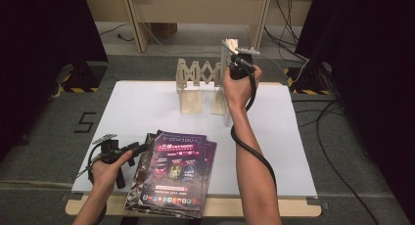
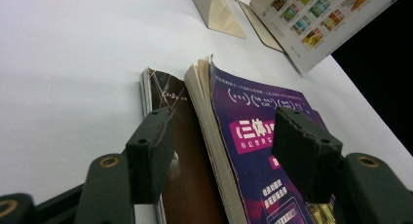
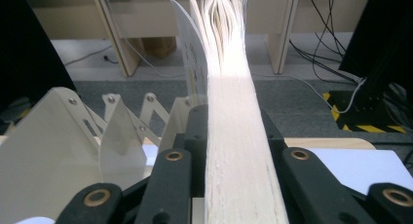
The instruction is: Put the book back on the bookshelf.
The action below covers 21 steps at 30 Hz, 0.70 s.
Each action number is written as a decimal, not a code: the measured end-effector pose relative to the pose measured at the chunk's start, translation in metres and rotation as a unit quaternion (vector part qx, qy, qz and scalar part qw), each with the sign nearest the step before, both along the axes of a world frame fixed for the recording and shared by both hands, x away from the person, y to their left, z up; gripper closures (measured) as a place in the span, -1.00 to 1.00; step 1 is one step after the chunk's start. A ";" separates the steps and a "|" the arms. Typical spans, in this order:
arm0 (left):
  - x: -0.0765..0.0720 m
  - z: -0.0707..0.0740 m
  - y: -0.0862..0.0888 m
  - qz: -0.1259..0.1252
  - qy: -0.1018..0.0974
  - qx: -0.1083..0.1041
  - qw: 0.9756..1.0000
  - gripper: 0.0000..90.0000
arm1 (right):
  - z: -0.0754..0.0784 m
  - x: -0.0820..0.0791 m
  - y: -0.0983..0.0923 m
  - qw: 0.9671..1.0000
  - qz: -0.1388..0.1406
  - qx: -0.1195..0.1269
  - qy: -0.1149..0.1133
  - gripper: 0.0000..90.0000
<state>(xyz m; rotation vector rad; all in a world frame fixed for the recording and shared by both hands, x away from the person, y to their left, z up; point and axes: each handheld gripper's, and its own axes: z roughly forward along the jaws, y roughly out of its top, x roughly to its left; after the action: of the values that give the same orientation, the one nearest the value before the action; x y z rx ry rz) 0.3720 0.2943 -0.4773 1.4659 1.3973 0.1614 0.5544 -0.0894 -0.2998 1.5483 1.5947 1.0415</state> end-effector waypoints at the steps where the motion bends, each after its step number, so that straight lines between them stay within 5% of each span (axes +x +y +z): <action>1: 0.000 0.000 0.000 -0.001 0.000 0.001 1.000 -0.12 | -0.002 -0.001 0.000 1.000 -0.003 -0.003 -0.004 0.65; 5: 0.000 0.000 -0.001 -0.002 -0.001 0.002 1.000 -0.12 | -0.003 -0.003 0.000 1.000 -0.006 -0.012 -0.002 0.64; 9: 0.000 -0.001 -0.004 -0.004 0.002 0.001 1.000 -0.12 | -0.003 -0.006 0.003 0.999 0.019 -0.025 0.007 0.55; 21: -0.002 0.000 -0.004 0.000 0.003 0.000 1.000 -0.12 | 0.010 -0.020 -0.012 0.997 0.073 0.018 0.031 0.34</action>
<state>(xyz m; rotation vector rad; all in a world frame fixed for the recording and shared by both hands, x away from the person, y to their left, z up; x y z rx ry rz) 0.3697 0.2906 -0.4778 1.4671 1.4011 0.1572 0.5342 -0.1011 -0.2894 1.5198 1.7626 1.1139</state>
